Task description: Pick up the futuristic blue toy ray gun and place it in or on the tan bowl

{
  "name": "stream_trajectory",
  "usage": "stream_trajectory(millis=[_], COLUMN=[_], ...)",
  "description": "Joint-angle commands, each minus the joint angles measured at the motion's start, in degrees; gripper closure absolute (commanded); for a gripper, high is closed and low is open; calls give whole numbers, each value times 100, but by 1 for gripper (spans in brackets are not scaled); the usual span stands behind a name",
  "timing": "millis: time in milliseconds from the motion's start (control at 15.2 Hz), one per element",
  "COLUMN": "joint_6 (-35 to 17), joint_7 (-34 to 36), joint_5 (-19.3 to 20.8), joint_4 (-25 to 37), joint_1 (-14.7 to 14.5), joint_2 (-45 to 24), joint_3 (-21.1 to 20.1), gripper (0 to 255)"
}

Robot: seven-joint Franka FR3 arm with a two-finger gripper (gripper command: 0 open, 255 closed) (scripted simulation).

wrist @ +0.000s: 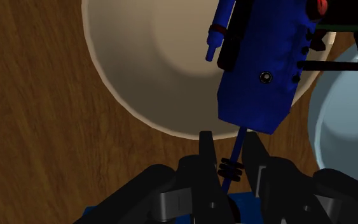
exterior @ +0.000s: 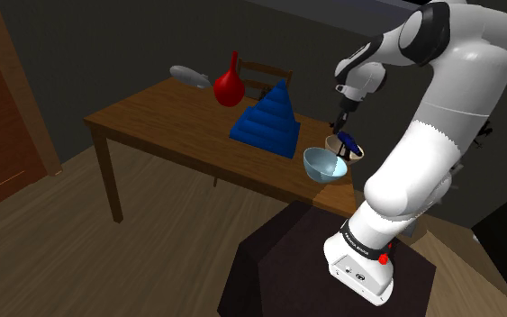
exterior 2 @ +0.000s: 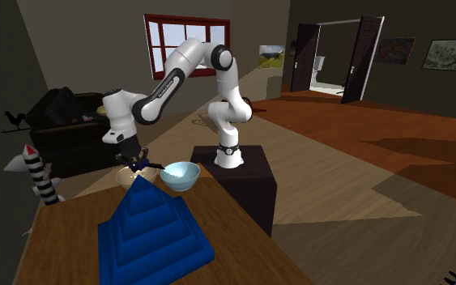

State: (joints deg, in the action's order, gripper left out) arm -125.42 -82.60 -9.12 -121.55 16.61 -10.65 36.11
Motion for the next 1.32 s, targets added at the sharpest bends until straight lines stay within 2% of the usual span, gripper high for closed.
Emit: stream_trajectory(millis=[0, 264, 726, 792, 1122, 1254], joint_6=[-118, -336, -336, -337, -336, 2], joint_7=[-78, -190, -190, -192, -190, -50], joint_5=[-93, -253, -253, -250, -253, -46], joint_4=[-32, -103, -103, -107, -103, 51], joint_1=[33, 79, 80, 82, 80, 26], joint_2=[-126, -316, -316, -312, -316, -79], joint_3=[-21, -76, -77, -75, -77, -1], gripper=[255, 255, 255, 0, 0, 0])
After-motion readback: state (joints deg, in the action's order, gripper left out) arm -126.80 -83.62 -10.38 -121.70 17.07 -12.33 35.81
